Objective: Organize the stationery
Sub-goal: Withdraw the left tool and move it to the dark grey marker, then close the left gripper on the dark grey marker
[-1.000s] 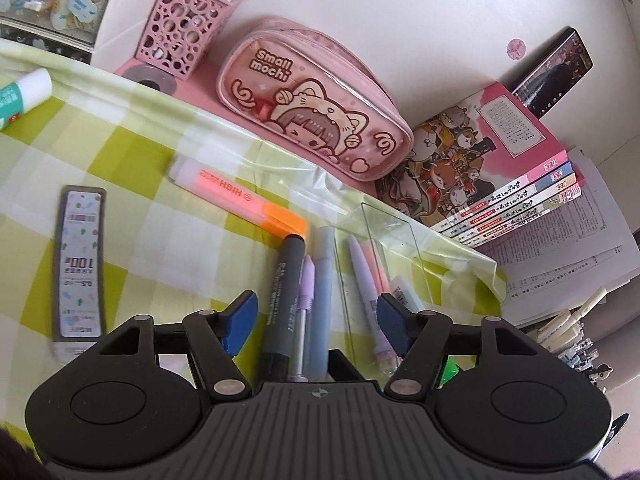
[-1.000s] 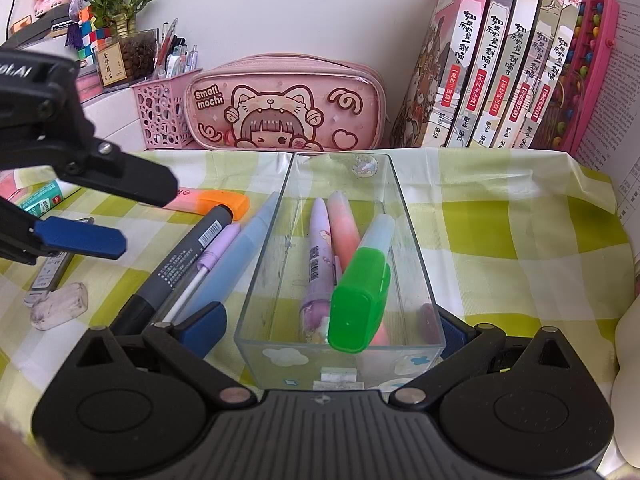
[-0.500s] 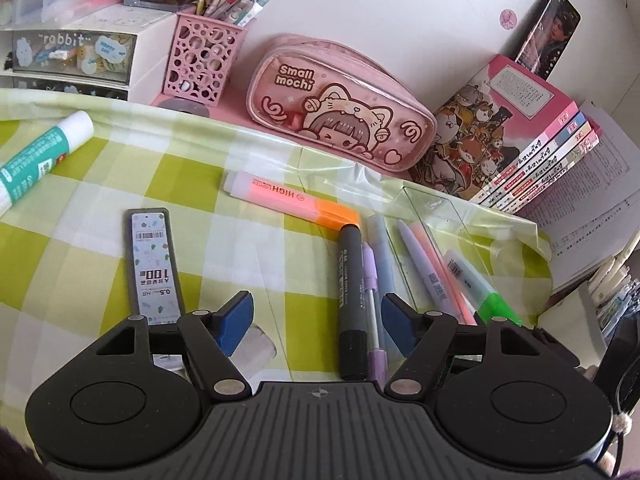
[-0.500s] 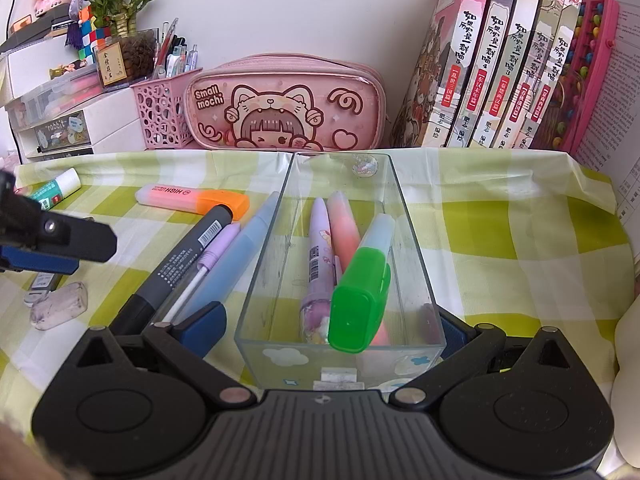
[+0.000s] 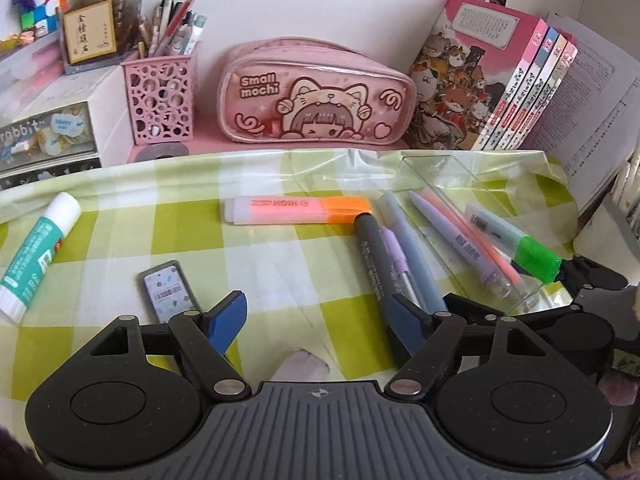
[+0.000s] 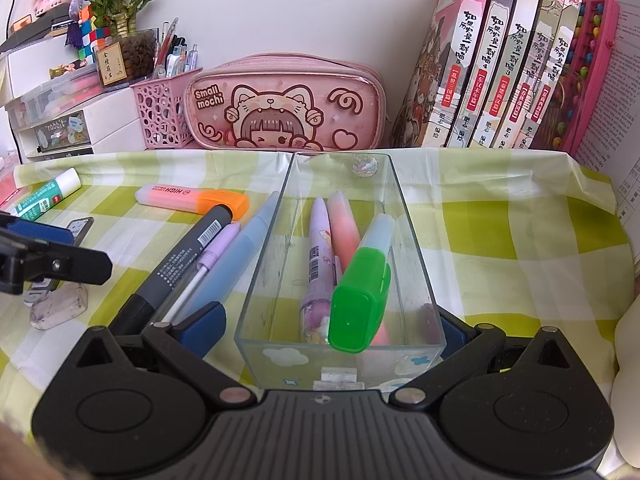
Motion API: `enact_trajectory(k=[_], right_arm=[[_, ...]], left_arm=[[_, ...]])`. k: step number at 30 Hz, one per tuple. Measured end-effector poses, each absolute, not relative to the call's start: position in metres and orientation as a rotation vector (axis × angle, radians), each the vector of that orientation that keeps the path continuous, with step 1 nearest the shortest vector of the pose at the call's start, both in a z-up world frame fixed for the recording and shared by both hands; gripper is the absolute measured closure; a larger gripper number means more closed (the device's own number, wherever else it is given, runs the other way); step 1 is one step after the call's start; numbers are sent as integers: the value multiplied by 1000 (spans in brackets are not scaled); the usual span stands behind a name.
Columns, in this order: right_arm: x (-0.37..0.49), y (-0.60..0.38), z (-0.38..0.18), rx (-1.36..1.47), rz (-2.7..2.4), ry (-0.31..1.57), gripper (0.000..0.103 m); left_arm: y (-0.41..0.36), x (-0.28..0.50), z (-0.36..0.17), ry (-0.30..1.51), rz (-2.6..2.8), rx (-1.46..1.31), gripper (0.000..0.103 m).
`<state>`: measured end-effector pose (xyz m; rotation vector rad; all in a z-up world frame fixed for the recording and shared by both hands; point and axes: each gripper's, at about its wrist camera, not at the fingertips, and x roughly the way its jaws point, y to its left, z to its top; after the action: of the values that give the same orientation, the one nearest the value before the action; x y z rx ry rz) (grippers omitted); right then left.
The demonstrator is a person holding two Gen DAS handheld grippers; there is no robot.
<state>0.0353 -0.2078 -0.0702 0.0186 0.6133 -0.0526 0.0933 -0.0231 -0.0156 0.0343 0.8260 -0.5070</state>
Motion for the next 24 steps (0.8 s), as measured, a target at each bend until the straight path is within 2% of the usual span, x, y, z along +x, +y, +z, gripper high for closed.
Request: enact_trajectory(k=[7, 11, 16, 20, 23, 24], right_arm=[[35, -207, -70, 19, -52, 613, 2], [35, -208, -70, 19, -52, 613, 2], [35, -208, -70, 18, -52, 614, 2], [35, -208, -70, 18, -52, 614, 2], [35, -208, -70, 18, -52, 614, 2], [35, -208, -70, 18, -52, 614, 2]], left_arm=[[-59, 96, -13, 832, -552, 86, 27], [-69, 99, -23, 862, -537, 122, 37], [-55, 104, -29, 878, -495, 118, 39], [-40, 107, -28, 877, -415, 141, 47], [-35, 109, -25, 881, -407, 137, 62], [-36, 110, -23, 882, -420, 138, 63]])
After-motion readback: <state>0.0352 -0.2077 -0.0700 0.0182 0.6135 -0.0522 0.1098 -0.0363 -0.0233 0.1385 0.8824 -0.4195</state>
